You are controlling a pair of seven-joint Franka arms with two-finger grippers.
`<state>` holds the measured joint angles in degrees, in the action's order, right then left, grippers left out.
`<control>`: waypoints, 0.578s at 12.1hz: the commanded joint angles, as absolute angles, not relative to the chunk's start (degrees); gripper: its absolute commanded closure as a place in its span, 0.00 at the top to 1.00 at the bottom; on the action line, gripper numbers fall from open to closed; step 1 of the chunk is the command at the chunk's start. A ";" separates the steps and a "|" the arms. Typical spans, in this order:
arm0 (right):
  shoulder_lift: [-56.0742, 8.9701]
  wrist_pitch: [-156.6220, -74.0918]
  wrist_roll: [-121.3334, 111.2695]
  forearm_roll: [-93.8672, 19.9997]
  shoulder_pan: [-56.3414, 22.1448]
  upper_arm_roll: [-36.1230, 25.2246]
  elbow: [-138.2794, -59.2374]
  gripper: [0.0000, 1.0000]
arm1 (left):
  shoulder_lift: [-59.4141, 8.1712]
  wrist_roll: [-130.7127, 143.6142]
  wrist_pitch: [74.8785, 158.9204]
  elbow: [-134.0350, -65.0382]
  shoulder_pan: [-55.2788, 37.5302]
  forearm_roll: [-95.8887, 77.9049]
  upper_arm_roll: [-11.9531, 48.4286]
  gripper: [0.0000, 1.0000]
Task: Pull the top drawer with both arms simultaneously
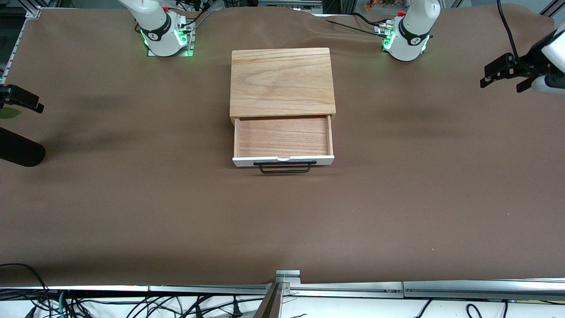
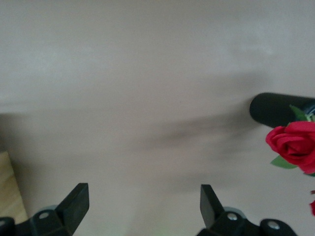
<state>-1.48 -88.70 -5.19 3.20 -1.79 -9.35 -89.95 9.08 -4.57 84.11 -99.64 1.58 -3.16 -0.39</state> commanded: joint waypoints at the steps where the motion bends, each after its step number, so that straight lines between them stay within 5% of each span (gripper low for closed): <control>1: 0.97 -88.42 -7.91 4.04 -0.62 -7.65 -92.37 1.00 | 10.63 -2.29 81.30 -99.40 1.32 0.51 1.49 0.99; 7: -2.29 -86.13 -8.09 3.96 -0.35 -7.65 -89.65 1.00 | 10.37 -2.20 79.98 -98.88 0.62 2.11 2.11 1.00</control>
